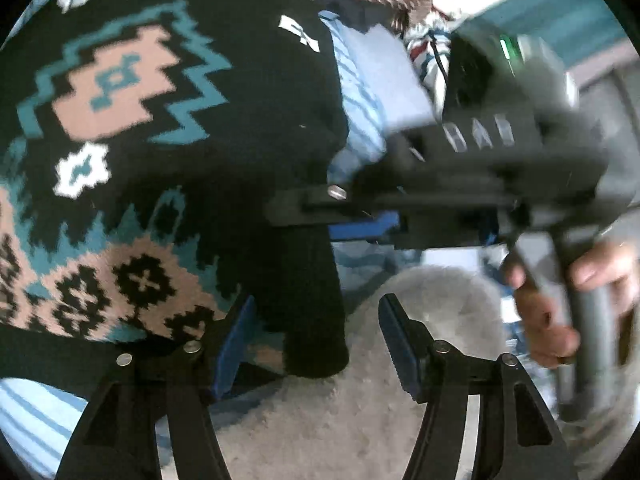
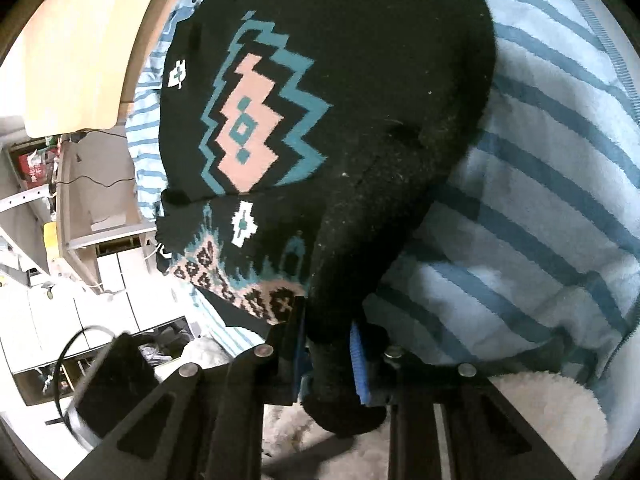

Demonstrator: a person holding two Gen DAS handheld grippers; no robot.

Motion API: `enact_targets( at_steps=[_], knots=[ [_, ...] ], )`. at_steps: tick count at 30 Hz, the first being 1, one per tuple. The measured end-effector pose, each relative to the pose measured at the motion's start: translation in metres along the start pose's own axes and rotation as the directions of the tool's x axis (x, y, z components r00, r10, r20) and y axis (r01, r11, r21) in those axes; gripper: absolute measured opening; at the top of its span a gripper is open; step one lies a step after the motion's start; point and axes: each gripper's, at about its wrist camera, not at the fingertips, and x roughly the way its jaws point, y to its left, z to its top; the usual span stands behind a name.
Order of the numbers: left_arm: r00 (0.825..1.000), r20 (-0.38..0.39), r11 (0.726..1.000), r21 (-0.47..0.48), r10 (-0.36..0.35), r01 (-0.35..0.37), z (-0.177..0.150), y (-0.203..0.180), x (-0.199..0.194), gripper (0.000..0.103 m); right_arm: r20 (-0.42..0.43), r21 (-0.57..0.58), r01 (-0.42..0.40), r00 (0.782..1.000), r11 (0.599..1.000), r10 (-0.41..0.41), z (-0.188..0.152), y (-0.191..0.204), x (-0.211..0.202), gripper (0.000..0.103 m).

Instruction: Fold clothes

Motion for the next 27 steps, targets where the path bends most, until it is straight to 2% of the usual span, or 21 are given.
enact_targets(
  at_steps=[1, 3, 5, 6, 7, 9, 10, 11, 14, 17, 20, 22, 25, 27],
  knots=[
    [0.999, 0.001, 0.999, 0.008, 0.051, -0.051, 0.000, -0.005, 0.003, 0.065, -0.003, 0.001, -0.008, 1.000, 1.000, 0.008, 0.002, 0.003, 0.003, 0.024],
    [0.995, -0.016, 0.995, -0.018, 0.094, -0.095, 0.001, -0.006, 0.011, 0.064, -0.007, 0.003, -0.022, 1.000, 1.000, 0.022, 0.001, -0.002, -0.004, 0.024],
    [0.990, -0.036, 0.990, -0.030, 0.138, -0.139, 0.004, -0.004, 0.019, 0.050, -0.009, -0.004, -0.023, 1.000, 1.000, 0.023, -0.002, -0.009, -0.012, 0.024],
    [0.984, -0.051, 0.984, -0.030, 0.172, -0.174, 0.005, -0.002, 0.023, 0.028, -0.012, -0.014, -0.012, 1.000, 1.000, 0.012, -0.004, -0.009, -0.013, 0.024],
    [0.983, -0.056, 0.983, -0.038, 0.177, -0.180, 0.006, 0.001, 0.024, 0.023, -0.015, -0.025, -0.001, 1.000, 1.000, 0.000, -0.005, -0.008, -0.014, 0.025],
    [0.994, -0.041, 0.987, -0.122, 0.099, -0.103, 0.004, 0.018, 0.022, 0.020, -0.015, -0.032, -0.007, 1.000, 0.999, 0.006, -0.008, -0.009, -0.018, 0.044],
    [0.998, -0.036, 0.984, -0.171, 0.055, -0.060, 0.003, 0.029, 0.020, 0.019, 0.000, -0.023, -0.024, 1.000, 0.999, 0.024, -0.009, -0.011, -0.024, 0.063],
    [1.000, -0.028, 0.974, -0.227, -0.005, -0.001, 0.001, 0.041, 0.017, 0.019, 0.025, -0.011, -0.035, 0.999, 0.999, 0.035, -0.010, -0.014, -0.031, 0.071],
    [0.990, 0.014, 0.931, -0.340, -0.138, 0.134, -0.003, 0.070, 0.010, 0.019, 0.165, 0.087, -0.046, 0.986, 0.995, 0.031, -0.002, -0.035, -0.059, 0.074],
    [0.973, 0.070, 0.887, -0.400, -0.222, 0.231, -0.009, 0.087, 0.001, 0.019, 0.293, 0.214, -0.104, 0.955, 0.971, 0.038, 0.010, -0.063, -0.075, 0.075],
    [0.954, 0.116, 0.857, -0.418, -0.277, 0.300, -0.015, 0.097, -0.004, 0.019, 0.298, 0.255, -0.089, 0.954, 0.963, 0.009, 0.029, -0.074, -0.067, 0.075],
    [0.951, 0.114, 0.851, -0.426, -0.286, 0.307, -0.014, 0.092, -0.001, 0.019, 0.286, 0.252, -0.055, 0.958, 0.966, -0.020, 0.043, -0.071, -0.058, 0.074],
    [0.949, 0.107, 0.845, -0.433, -0.296, 0.313, -0.014, 0.093, 0.001, 0.019, 0.306, 0.216, -0.052, 0.952, 0.975, -0.017, 0.068, -0.056, -0.050, 0.074],
    [0.951, 0.102, 0.851, -0.426, -0.291, 0.306, -0.010, 0.090, 0.003, 0.019, 0.318, 0.214, -0.022, 0.947, 0.977, -0.048, 0.082, -0.047, -0.046, 0.074]
  ],
)
